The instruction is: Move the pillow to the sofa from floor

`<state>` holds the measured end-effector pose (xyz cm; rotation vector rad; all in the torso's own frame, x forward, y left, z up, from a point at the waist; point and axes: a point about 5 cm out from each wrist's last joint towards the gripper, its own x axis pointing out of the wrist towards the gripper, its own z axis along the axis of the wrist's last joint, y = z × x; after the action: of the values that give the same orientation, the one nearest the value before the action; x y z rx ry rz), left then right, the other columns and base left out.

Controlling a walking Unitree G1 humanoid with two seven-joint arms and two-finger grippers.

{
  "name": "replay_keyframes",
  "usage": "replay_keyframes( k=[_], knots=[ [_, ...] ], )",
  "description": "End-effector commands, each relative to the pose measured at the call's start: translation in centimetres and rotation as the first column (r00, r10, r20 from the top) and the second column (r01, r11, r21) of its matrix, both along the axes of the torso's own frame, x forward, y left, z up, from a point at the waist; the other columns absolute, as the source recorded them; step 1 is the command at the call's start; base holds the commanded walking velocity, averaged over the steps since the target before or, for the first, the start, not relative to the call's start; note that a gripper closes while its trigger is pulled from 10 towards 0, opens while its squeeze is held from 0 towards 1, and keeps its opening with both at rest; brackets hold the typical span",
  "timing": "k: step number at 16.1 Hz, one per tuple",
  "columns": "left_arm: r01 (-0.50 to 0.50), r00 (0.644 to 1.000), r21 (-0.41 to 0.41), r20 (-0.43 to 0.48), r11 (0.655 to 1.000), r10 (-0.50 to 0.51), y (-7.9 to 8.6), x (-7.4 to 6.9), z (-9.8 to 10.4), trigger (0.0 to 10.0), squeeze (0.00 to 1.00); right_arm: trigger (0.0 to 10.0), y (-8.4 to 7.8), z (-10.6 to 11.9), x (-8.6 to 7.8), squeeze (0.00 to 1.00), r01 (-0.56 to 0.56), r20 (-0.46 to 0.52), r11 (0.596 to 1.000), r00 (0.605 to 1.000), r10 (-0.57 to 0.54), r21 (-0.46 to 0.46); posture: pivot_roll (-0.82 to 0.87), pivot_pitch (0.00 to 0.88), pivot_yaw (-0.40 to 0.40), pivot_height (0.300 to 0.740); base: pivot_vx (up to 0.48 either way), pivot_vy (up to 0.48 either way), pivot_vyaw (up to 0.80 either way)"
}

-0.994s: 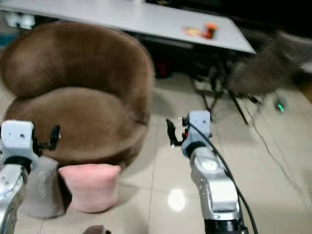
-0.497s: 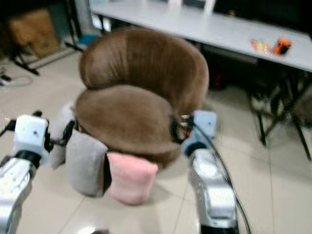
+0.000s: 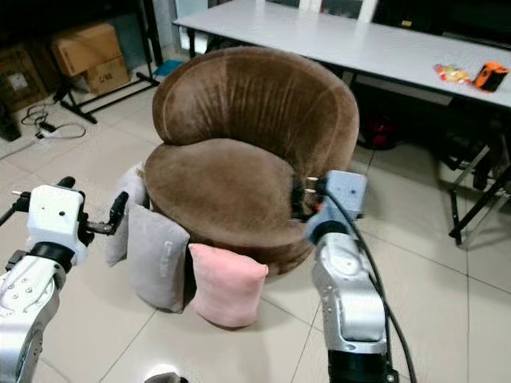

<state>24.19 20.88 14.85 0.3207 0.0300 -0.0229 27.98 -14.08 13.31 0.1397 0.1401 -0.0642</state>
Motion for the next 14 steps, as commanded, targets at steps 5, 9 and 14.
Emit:
replay_keyframes(
  k=[5, 9, 14],
  knots=[
    [0.022, 1.0, -0.042, 0.007, 0.999, -0.022, -0.2, 0.7, 0.0, 10.0, 0.01, 10.0, 1.6, 0.2, 0.0, 0.0, -0.147, 0.008, 0.989, 0.989, 0.147, 0.004, -0.01, 0.0, -0.015, 0.74, 0.253, 0.0, 0.16],
    [0.014, 1.0, -0.038, 0.01, 0.999, -0.014, -0.1, 0.8, 0.1, 10.0, 0.0, 10.0, 1.4, -0.1, 0.0, 0.0, -0.116, -0.006, 0.992, 0.993, 0.117, 0.045, 0.0, 0.0, -0.027, 0.74, 0.376, 0.0, 0.4],
    [0.007, 1.0, -0.062, 0.004, 0.998, -0.006, 0.2, 0.8, 0.0, 10.0, 0.0, 10.0, 1.6, 0.2, 0.5, 0.0, -0.132, -0.002, 0.991, 0.991, 0.132, 0.018, 0.0, 0.0, -0.03, 0.74, 0.38, 0.0, 0.0]
  ],
)
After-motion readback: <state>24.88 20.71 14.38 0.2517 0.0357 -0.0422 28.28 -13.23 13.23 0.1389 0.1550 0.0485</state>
